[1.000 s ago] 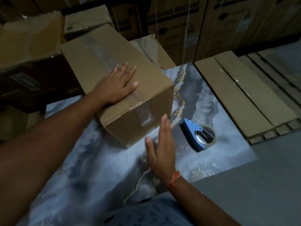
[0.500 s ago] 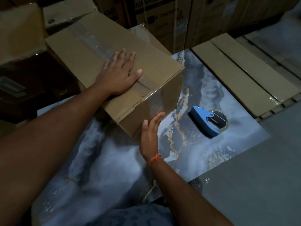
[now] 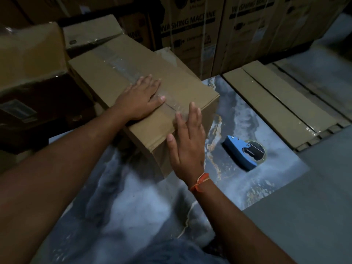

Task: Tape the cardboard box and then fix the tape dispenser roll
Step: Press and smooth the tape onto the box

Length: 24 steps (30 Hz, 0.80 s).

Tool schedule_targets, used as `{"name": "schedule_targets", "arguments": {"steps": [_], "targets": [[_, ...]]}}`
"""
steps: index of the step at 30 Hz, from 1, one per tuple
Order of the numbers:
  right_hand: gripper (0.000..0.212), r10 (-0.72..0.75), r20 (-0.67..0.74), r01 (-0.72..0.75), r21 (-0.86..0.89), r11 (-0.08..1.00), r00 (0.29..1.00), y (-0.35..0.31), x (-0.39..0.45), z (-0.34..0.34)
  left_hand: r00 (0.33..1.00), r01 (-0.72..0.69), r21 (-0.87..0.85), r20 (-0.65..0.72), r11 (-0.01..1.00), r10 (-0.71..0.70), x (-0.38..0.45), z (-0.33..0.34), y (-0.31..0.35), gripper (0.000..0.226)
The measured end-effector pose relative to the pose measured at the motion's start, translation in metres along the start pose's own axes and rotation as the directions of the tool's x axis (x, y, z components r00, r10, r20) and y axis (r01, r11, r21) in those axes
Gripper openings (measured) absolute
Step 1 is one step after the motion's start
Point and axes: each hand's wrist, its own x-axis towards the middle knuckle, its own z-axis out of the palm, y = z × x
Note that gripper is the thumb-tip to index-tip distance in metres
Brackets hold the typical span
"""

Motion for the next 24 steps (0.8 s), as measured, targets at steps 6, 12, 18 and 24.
{"name": "schedule_targets", "arguments": {"steps": [6,12,18,24], "targets": [[0.049,-0.065,0.091,0.079,-0.162,0.984,0.994,0.008,0.010,-0.001,0.976,0.219,0.029,0.002,0.975,-0.219,0.016,-0.013,-0.034,0.083],[0.062,-0.032,0.050,0.034,-0.040,0.999,0.998,0.006,0.005,0.005,0.930,0.366,-0.019,0.013,0.930,-0.366,0.033,-0.009,-0.029,0.089],[0.077,0.176,0.112,-0.198,0.238,0.951,0.978,0.018,-0.029,0.029,0.969,0.245,-0.037,-0.012,0.969,-0.245,0.014,0.008,0.012,0.088],[0.078,0.368,0.375,-0.479,0.267,0.836,0.851,0.038,-0.061,0.058,0.993,0.121,0.002,-0.004,0.993,-0.121,-0.011,0.018,0.047,0.086]]}}
